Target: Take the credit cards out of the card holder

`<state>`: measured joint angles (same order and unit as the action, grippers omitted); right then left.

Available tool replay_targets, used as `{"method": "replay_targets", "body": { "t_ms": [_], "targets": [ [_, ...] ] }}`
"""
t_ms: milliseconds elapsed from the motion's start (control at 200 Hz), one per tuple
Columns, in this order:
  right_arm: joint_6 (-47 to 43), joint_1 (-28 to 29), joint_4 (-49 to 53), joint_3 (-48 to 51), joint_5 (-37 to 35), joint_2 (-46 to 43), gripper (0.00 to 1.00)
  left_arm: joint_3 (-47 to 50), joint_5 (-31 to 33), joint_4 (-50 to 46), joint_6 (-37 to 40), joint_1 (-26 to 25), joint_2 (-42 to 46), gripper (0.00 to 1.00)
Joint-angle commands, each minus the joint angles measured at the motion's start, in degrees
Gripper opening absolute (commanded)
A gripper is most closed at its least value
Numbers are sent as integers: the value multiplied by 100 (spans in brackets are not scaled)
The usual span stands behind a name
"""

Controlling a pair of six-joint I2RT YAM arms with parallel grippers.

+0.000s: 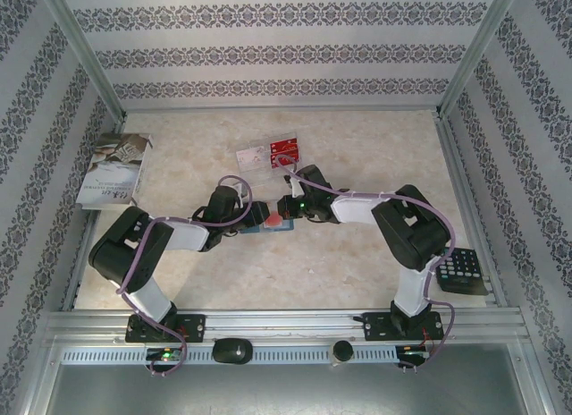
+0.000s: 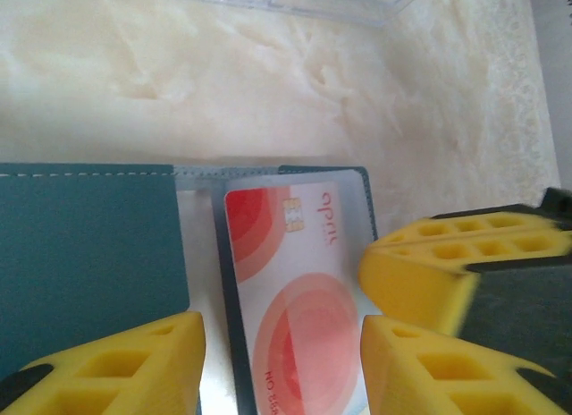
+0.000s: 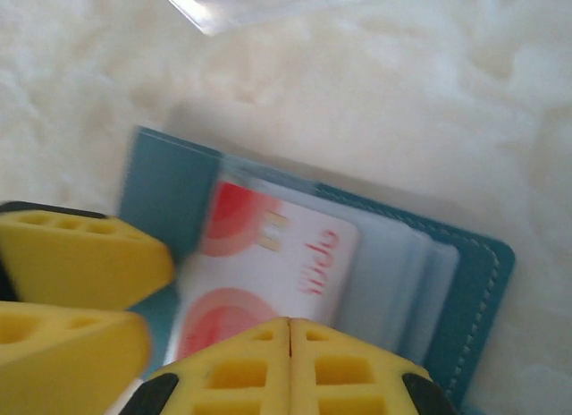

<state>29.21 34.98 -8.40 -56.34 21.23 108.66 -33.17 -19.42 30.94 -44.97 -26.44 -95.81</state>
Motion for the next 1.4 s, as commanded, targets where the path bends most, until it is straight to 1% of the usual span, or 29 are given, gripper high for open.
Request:
{"method": "replay_targets", "body": {
  "t_ms": [0, 70, 230, 425, 515, 610, 675, 724, 914, 1039, 1149, 1259, 1329, 1394],
  "targets": [
    [211, -3, -19, 19, 105, 263, 0, -67, -20, 59, 84, 27, -137, 46],
    [279, 15, -177, 52, 178, 278, 0, -80, -15, 47, 94, 31, -184, 42],
    [226, 16, -111, 29, 108, 238, 0, -104, 14, 59, 64, 26, -198, 34],
    [225, 34, -50, 42, 96, 243, 0, -87, -115, 364, -17, -10, -316, 31],
    [246, 63, -30, 39, 91, 286, 0, -62, -141, 579, -114, -18, -405, 27],
    [251, 114, -3, 35, 49, 314, 0, -19, -150, 746, -182, -26, -439, 19],
    [287, 123, -3, 48, 13, 318, 0, 8, -109, 727, -190, -24, -407, 10],
    [304, 122, -3, 54, -28, 305, 0, 56, -41, 721, -194, -20, -342, 0],
    [424, 73, 45, 123, -271, 235, 0, 305, 233, 486, -79, 30, 159, 0],
    [432, 68, 114, 182, -456, 210, 0, 531, 311, 268, 46, 214, 588, 0],
    [498, 66, 92, 219, -530, 171, 0, 759, 216, 195, 100, 456, 913, 0],
    [456, 61, -23, 208, -447, 57, 0, 935, 12, 278, 160, 641, 1269, 0],
    [312, 77, -154, 220, -387, -163, 7, 1042, -116, 426, 199, 691, 1559, 0],
    [107, 88, -277, 232, -300, -430, 16, 1108, -240, 555, 238, 735, 1835, 0]
  ]
}}
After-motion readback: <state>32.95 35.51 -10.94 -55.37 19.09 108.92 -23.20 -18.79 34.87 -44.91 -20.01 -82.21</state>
